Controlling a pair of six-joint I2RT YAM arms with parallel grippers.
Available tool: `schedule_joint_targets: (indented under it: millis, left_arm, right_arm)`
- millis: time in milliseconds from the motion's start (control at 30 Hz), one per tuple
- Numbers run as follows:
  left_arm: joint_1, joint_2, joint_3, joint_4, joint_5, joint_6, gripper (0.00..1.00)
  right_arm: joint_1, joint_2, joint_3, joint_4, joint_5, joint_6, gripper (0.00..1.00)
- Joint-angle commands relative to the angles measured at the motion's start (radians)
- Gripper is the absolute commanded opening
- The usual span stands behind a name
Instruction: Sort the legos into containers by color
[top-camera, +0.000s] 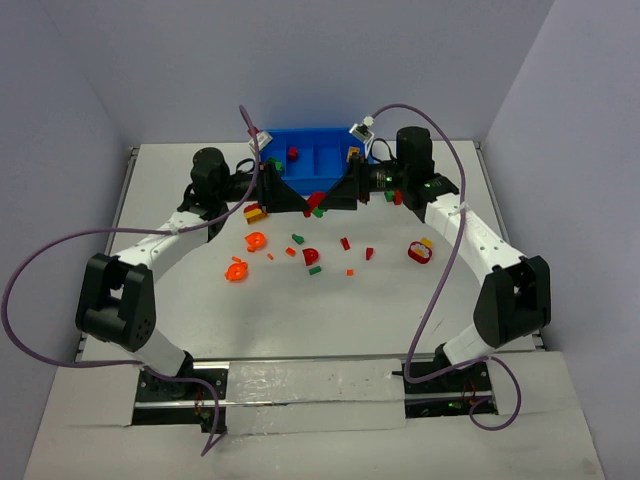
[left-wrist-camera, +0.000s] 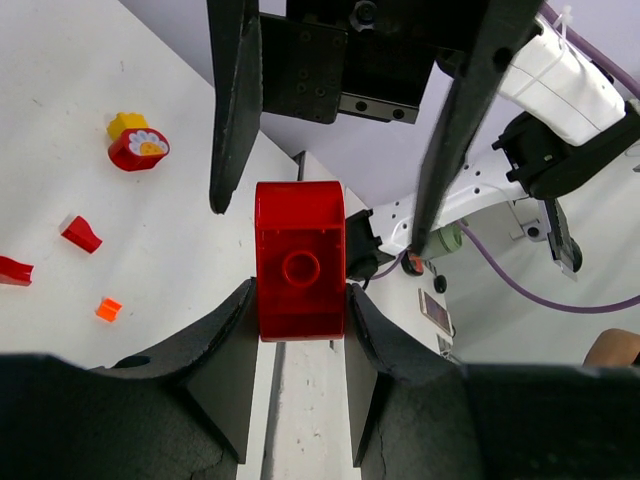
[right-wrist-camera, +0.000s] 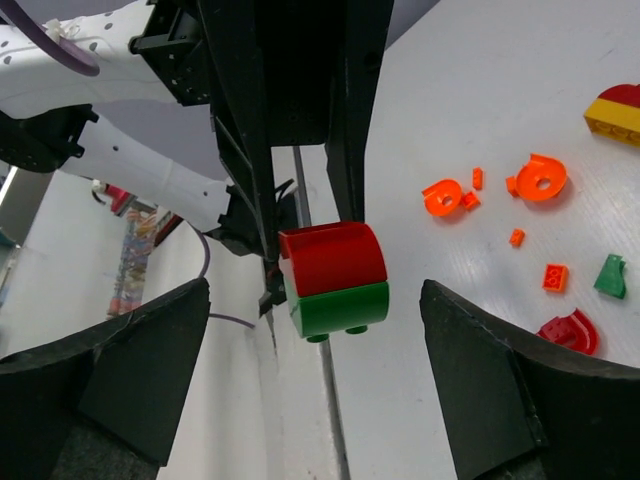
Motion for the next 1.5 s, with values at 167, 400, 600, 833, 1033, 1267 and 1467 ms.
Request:
schedule_joint_targets:
  millis: [167, 400, 600, 833, 1033, 1267, 1467]
  left_arm:
    - [-0.006, -0.032, 0.0, 0.096, 0.007, -0.046, 0.0]
    - [0.002, -0.021, -0.011, 0.15, -0.005, -0.097, 0.0]
    - [0.033, -0.014, -0.015, 0.188, -0.019, -0.128, 0.0]
    - [0.17, 0.045, 0.161, -0.093, -0.127, 0.076, 0.0]
    - [0.171, 0.183, 0.355, -0.26, -0.336, 0.309, 0.0]
    - [0.102, 0.389, 0.622, -0.4, -0.729, 0.516, 0.0]
    - [0.052, 0.552, 0.759, -0.395, -0.967, 0.609, 0.0]
  right_arm:
    - [0.004, 0.003, 0.038, 0.017, -0.007, -0.033, 0.65]
    - [0.004, -0.012, 0.028, -0.014, -0.011, -0.083, 0.47]
    - [0.004, -0.012, 0.038, -0.1, 0.002, -0.163, 0.12]
    - [0.0, -0.023, 0.022, -0.308, 0.061, -0.345, 0.0]
    - [0.0, -0.053, -0.046, -0.326, 0.119, -0.388, 0.0]
    - [-0.008, -0.058, -0.011, -0.354, 0.247, -0.409, 0.0]
    - [-0.024, -0.048, 0.01, -0.353, 0.326, -0.409, 0.0]
